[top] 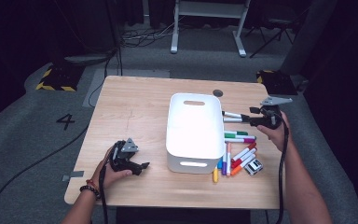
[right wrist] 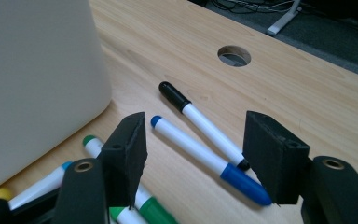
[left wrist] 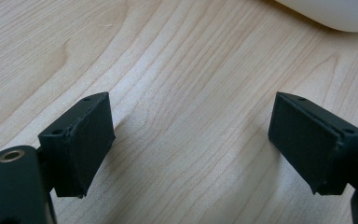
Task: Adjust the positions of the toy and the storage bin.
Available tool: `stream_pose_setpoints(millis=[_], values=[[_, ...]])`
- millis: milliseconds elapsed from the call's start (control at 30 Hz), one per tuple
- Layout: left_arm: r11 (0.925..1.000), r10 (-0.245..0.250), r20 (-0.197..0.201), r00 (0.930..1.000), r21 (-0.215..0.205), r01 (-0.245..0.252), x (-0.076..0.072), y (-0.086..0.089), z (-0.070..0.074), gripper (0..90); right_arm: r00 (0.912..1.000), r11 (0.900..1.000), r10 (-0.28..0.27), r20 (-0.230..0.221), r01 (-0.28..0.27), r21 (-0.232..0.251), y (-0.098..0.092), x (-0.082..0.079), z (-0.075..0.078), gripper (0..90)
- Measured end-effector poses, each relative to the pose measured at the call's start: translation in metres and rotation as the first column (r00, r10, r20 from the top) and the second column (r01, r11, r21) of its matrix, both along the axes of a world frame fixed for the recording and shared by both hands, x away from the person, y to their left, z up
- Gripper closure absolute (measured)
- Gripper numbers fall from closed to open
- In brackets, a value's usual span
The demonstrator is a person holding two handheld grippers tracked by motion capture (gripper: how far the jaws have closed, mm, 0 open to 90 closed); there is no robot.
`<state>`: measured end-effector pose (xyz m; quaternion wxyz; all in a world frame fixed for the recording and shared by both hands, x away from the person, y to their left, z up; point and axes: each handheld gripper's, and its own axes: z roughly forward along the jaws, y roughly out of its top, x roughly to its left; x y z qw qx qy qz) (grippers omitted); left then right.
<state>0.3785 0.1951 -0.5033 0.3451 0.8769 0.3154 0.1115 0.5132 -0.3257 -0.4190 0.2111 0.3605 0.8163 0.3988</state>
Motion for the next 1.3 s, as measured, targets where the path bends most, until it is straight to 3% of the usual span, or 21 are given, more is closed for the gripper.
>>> stream_pose_setpoints(millis=[167,233,300,333,500,700,867,1000,1233,1300], values=[[1.0000,0.001,0.003,1.0000,0.000,-0.001,0.000,0.000,0.000,14.5,0.9994,0.999,0.028,-0.021,-0.028,-0.029,0.018,0.018,-0.004,41.1],[1.0000,0.001,0.000,1.0000,-0.003,-0.001,0.000,0.000,0.000,14.5,0.9978,0.998,0.044,-0.049,-0.046,-0.041,0.023,0.025,-0.008,41.5],[1.0000,0.000,0.000,1.0000,-0.004,0.000,0.000,0.000,0.000,14.6,0.9941,0.995,0.049,-0.097,-0.057,-0.085,0.032,0.033,-0.014,42.8],[1.0000,0.002,0.000,1.0000,-0.003,-0.002,0.000,0.000,0.000,14.6,0.9940,0.994,0.042,-0.101,-0.052,-0.098,0.036,0.036,-0.016,43.4],[1.0000,0.003,0.001,1.0000,-0.004,-0.003,0.000,0.000,0.000,14.6,0.9899,0.990,0.056,-0.131,-0.072,-0.120,0.049,0.046,-0.028,45.8],[1.0000,0.006,0.000,1.0000,-0.007,-0.006,-0.001,0.000,0.000,14.6,0.9815,0.988,0.089,-0.170,-0.108,-0.107,0.062,0.057,-0.039,43.3],[0.9999,0.010,-0.003,0.9999,-0.010,-0.010,-0.002,0.000,-0.001,14.6,0.9804,0.975,0.097,-0.172,-0.128,-0.179,0.075,0.064,-0.048,42.3],[0.9998,0.013,-0.002,0.9999,-0.013,-0.013,-0.002,0.000,-0.001,14.7,0.9794,0.975,0.099,-0.176,-0.131,-0.180,0.080,0.068,-0.051,44.9],[0.9998,0.013,-0.003,0.9999,-0.013,-0.013,-0.002,0.000,-0.001,14.6,0.9774,0.961,0.082,-0.195,-0.130,-0.245,0.088,0.073,-0.060,54.6],[0.9998,0.013,-0.004,0.9999,-0.013,-0.013,-0.002,0.000,-0.001,14.6,0.9760,0.966,0.094,-0.196,-0.137,-0.218,0.089,0.073,-0.061,56.5]])
